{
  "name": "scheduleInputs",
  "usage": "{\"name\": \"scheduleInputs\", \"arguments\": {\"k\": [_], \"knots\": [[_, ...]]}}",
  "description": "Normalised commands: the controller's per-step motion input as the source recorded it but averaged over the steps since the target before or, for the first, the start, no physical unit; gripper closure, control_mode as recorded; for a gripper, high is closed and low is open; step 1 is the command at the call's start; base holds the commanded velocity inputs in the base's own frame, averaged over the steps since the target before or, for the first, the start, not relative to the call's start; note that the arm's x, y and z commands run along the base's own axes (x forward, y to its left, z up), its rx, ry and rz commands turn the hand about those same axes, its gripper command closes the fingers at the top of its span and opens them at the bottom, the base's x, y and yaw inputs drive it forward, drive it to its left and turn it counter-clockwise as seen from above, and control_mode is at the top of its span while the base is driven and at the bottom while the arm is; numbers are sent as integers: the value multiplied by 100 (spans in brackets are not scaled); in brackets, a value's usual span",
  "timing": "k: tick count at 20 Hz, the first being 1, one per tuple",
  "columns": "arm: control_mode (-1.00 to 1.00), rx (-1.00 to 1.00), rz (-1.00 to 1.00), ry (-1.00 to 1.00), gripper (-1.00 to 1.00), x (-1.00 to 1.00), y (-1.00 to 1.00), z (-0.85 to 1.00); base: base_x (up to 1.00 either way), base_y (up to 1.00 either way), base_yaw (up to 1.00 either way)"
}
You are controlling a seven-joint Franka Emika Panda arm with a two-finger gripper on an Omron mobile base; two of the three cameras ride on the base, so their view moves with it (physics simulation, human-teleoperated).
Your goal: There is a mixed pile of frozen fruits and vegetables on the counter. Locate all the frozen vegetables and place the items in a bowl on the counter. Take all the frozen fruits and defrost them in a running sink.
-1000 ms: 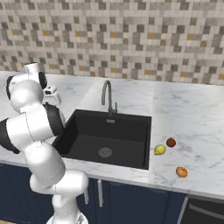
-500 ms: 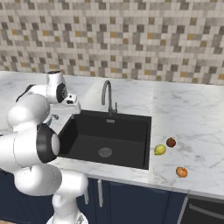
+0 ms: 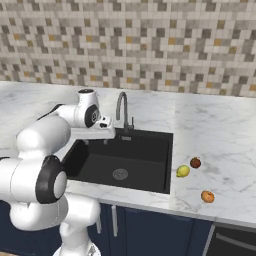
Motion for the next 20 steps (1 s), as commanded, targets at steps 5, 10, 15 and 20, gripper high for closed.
{"name": "scheduleInputs", "arguments": {"k": [5,10,15,20], "knots": [[-100,-1,-10,6,-100,0,-88,-10,0,0,0],[-100,0,-24,6,-100,14,-76,-10,0,0,0],[-100,2,-12,-2,-100,16,-63,-8,0,0,0],[-100,1,-1,-7,-100,10,-73,-1,0,0,0]]}}
